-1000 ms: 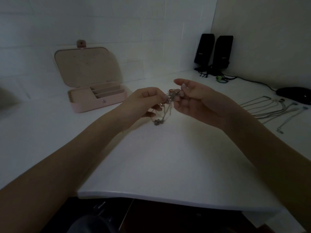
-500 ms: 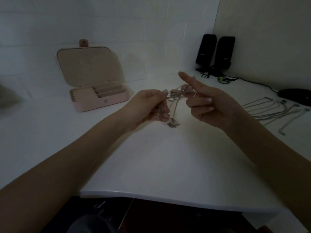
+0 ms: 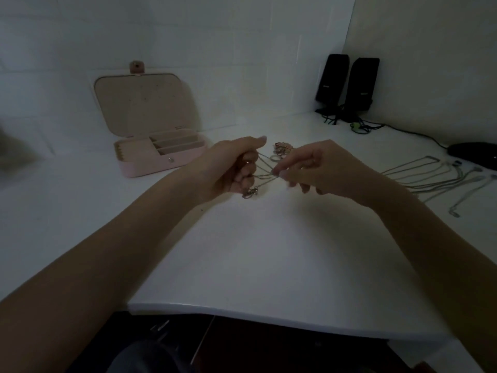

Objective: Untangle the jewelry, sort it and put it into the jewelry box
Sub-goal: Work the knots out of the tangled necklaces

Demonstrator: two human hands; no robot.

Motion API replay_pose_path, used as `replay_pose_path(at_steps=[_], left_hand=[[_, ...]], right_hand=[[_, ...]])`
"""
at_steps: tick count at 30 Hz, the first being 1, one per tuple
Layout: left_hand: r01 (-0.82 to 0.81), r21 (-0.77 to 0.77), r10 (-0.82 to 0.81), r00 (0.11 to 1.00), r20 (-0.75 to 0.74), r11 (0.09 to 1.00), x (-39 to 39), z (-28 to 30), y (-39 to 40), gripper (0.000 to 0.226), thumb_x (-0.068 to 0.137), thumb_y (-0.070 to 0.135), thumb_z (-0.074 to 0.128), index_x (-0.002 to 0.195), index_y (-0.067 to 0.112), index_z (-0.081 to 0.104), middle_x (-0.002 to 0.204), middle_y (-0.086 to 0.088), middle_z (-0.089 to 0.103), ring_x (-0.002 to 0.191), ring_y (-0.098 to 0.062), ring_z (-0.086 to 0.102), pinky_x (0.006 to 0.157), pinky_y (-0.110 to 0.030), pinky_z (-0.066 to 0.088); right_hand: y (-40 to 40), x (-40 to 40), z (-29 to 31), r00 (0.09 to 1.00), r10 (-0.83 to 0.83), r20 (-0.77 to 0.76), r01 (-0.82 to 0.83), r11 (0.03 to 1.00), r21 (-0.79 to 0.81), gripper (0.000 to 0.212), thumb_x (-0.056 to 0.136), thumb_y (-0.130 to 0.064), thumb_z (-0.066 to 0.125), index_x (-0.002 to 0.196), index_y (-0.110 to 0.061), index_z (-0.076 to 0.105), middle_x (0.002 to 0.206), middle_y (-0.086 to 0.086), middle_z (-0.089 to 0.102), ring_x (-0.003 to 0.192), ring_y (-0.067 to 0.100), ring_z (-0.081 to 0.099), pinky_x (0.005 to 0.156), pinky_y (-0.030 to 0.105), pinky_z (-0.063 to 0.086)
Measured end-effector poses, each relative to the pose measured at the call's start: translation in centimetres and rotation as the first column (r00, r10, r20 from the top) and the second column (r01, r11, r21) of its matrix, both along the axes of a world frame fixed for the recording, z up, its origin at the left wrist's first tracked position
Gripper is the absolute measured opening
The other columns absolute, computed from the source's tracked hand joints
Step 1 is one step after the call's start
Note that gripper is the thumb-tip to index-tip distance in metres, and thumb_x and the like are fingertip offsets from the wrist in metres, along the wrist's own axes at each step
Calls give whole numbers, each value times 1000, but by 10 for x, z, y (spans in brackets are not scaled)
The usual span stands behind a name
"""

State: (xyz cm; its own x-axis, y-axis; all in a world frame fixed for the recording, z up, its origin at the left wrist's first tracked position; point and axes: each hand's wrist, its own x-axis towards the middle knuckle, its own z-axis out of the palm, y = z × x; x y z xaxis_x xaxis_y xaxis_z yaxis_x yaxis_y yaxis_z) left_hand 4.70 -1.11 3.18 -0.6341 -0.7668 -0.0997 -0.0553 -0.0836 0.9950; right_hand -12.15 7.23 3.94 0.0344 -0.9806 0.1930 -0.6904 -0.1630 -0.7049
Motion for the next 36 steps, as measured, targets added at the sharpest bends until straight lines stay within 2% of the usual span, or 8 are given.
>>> replay_pose_path(at_steps=[3,7,12,18,22,29,32,36], left_hand=[[-7,-119,18,996,92,993,1,-2,-2,33,87,21,63,60,17,44,48,2,42,38,-10,39,35,-15,29],[-26,-273,77,982,175,962,0,-12,-4,38,84,16,68,56,12,43,37,2,41,33,-9,35,33,-12,24],[-51,-421,162,959,233,906,-2,-14,-2,38,83,28,69,60,10,45,36,0,45,29,-9,40,36,-15,33],[-95,-546,231,955,185,832,0,-11,-2,48,71,30,81,56,16,37,41,-1,45,34,-12,42,42,-21,37],[-100,-624,291,933,212,775,-1,-13,-1,47,68,37,81,60,16,40,45,1,46,39,-12,42,43,-18,34],[-90,-626,242,957,161,774,1,-15,3,28,77,28,76,78,8,56,59,-3,63,38,-13,57,39,-21,42],[-91,-575,205,969,137,813,2,-13,6,14,83,22,70,85,9,65,70,-1,63,41,-13,60,39,-16,38],[-22,-509,121,979,162,861,-1,-10,11,9,89,13,61,93,12,69,78,5,64,42,-11,59,38,-14,36]], right_hand=[[-2,2,-2,990,-72,117,86,989,-117,9,88,-11,64,88,-15,72,66,-1,67,47,-2,54,40,11,35],[-9,2,-9,907,-87,412,130,989,-77,13,91,-11,60,95,-13,72,73,2,68,63,5,58,54,17,48],[-13,8,-8,569,-116,814,46,993,110,8,90,-10,59,95,-14,64,61,-3,59,62,8,57,64,18,51],[-11,8,-7,337,-97,936,-43,992,119,18,88,-10,59,104,-16,55,69,-1,57,58,8,57,59,20,49],[-8,5,-7,577,-115,808,-20,988,155,31,87,-13,62,117,-18,55,77,-1,61,57,7,55,36,15,28],[-2,0,-2,892,-129,432,106,991,77,38,84,-18,69,118,-28,57,85,-2,73,60,5,57,41,18,30],[-2,-1,-1,913,-137,384,136,990,30,36,84,-25,69,117,-30,59,86,-3,74,57,3,58,46,21,28],[-5,1,-4,846,-140,514,138,990,42,40,86,-22,67,124,-29,54,76,-3,72,47,4,50,41,18,27]])
